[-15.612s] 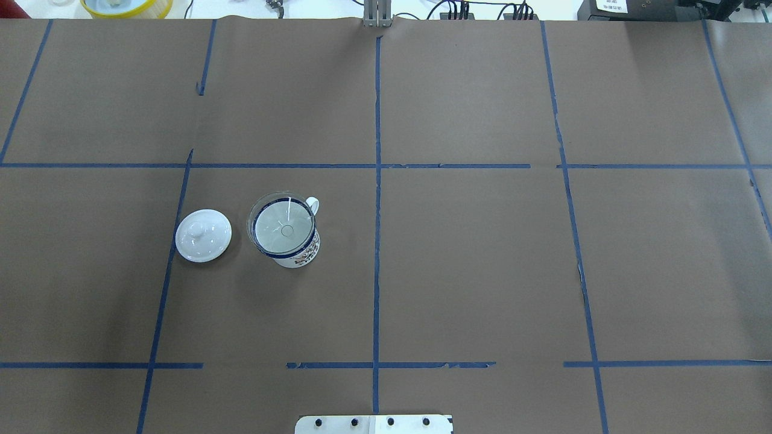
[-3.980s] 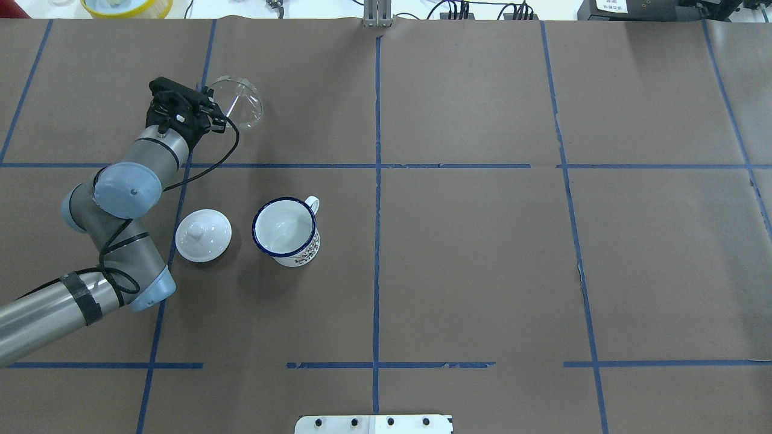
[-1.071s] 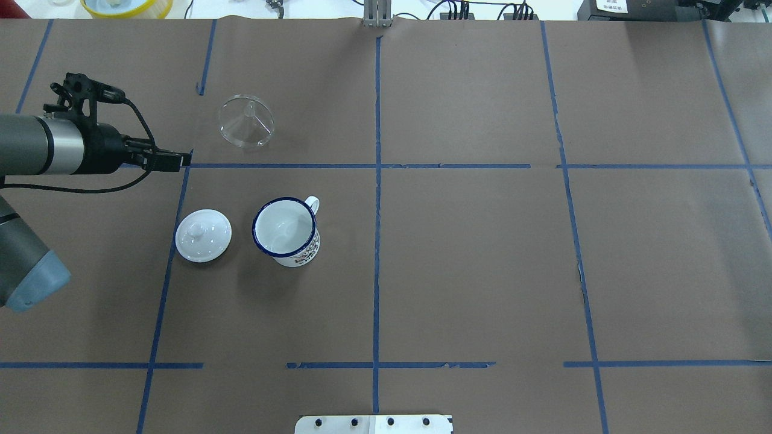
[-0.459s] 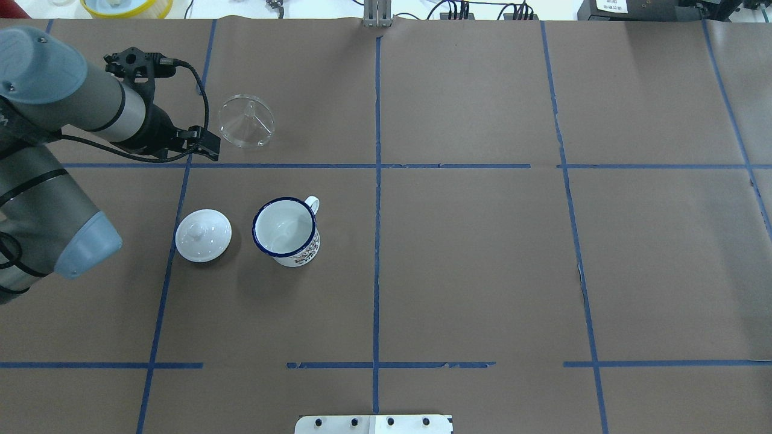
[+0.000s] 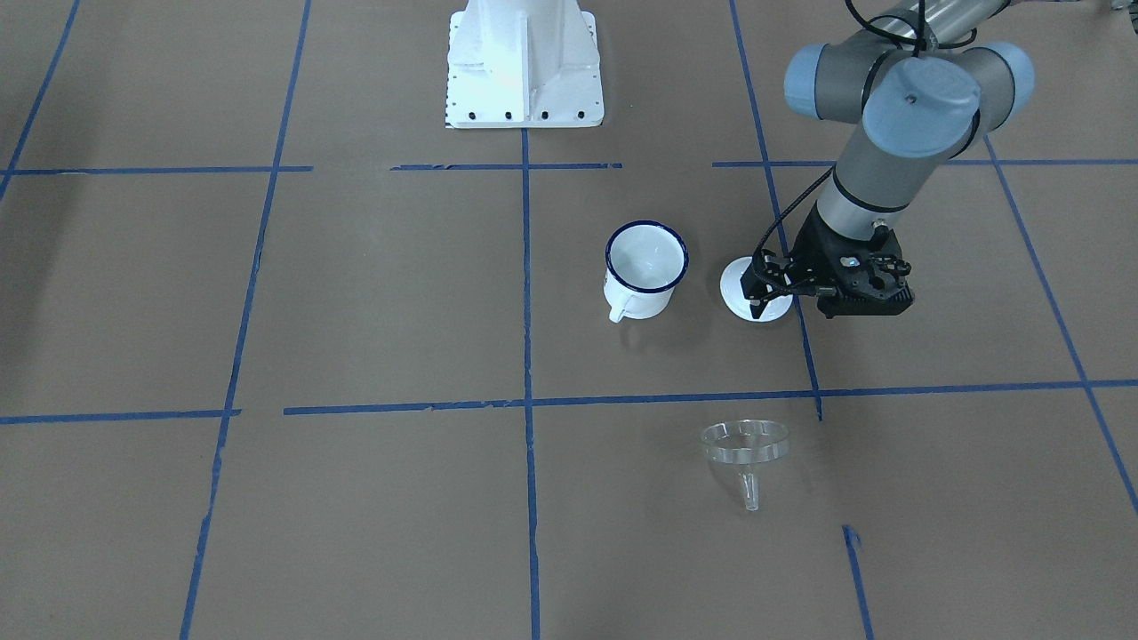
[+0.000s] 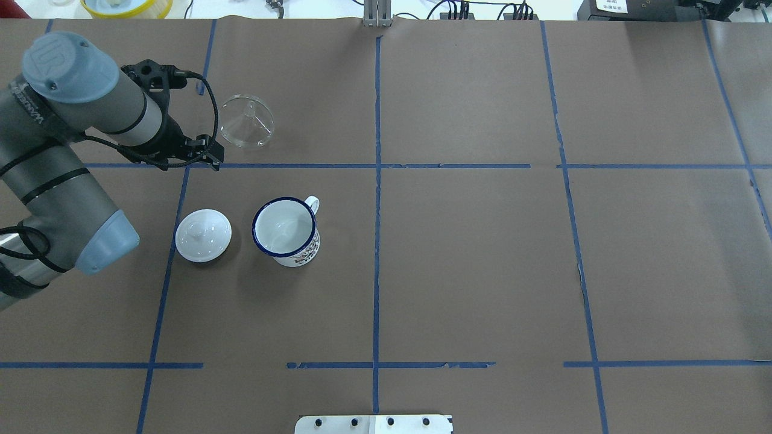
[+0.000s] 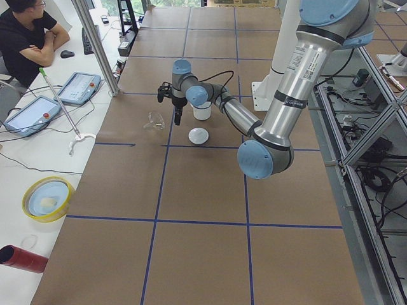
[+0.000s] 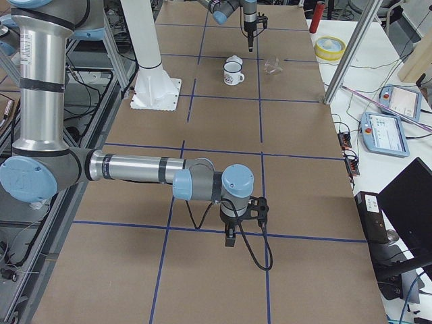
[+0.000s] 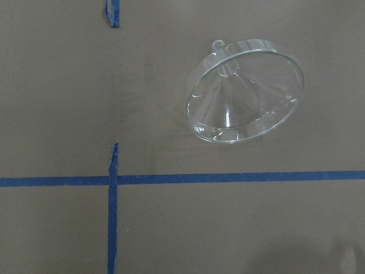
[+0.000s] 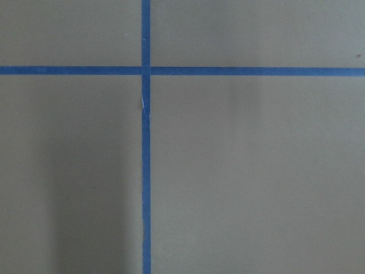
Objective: Remove funnel from cup
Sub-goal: 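Move the left gripper down onto the knob of the white lid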
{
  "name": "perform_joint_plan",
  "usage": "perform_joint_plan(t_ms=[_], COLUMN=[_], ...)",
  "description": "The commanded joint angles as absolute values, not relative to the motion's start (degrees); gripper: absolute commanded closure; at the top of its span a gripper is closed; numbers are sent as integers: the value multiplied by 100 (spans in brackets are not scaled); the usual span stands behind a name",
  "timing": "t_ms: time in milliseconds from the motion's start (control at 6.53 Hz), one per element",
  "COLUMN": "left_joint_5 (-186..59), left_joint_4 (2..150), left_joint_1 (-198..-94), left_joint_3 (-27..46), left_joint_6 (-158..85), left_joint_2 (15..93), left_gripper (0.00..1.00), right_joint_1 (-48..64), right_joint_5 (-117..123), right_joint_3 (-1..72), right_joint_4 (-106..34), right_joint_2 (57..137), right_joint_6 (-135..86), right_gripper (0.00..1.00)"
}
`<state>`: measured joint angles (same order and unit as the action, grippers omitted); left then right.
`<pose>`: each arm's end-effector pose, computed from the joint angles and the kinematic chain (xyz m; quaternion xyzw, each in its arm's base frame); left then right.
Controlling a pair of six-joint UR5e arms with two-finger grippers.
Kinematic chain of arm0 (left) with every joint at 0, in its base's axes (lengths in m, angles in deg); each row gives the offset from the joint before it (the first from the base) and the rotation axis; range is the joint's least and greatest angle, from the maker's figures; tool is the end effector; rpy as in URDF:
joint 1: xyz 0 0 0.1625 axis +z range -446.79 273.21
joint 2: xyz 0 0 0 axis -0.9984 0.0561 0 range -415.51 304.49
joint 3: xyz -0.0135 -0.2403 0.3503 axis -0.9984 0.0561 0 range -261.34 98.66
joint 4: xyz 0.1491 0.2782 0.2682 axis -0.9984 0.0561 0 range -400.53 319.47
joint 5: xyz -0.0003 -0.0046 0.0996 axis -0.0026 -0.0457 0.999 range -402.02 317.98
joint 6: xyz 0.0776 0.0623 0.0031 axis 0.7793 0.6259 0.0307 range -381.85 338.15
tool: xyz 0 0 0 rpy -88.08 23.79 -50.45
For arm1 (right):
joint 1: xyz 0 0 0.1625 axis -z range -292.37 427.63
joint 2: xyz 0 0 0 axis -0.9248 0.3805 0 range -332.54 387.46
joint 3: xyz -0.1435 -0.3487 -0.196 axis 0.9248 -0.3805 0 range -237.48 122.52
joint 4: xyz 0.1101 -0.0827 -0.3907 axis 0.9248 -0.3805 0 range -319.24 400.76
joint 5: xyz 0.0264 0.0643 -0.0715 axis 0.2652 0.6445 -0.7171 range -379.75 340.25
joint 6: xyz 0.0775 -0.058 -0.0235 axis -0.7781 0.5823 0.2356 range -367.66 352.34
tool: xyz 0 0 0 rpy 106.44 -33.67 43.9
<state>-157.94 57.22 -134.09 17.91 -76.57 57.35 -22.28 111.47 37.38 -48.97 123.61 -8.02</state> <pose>0.3621 -0.5248 0.3505 0.0607 0.3887 -0.0199 0.9191 0.0669 -0.4451 0.6705 -0.0097 -0.3520 0.0053 0.9359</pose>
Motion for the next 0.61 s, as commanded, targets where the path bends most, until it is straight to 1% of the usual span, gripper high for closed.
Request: perform_joint_plan(t_ms=[0, 306, 459], left_joint_5=[-15847, -16154, -16137], left_joint_4=[5756, 5947, 6054], left_joint_1=[-13267, -13179, -12944], left_joint_3=[1657, 1727, 1745], left_joint_6=[-7704, -7757, -8114], left_joint_2=[5630, 5350, 5270], left_gripper=[0, 0, 0], right_joint_1=[-2228, -2228, -2228], right_joint_5=[11147, 11147, 11147], right_joint_3=[3744, 3744, 3744], right_joint_4=[-4897, -4897, -4897], right_joint_2=[12361, 12361, 12361], right_joint_6=[-802, -802, -802], right_gripper=[0, 0, 0])
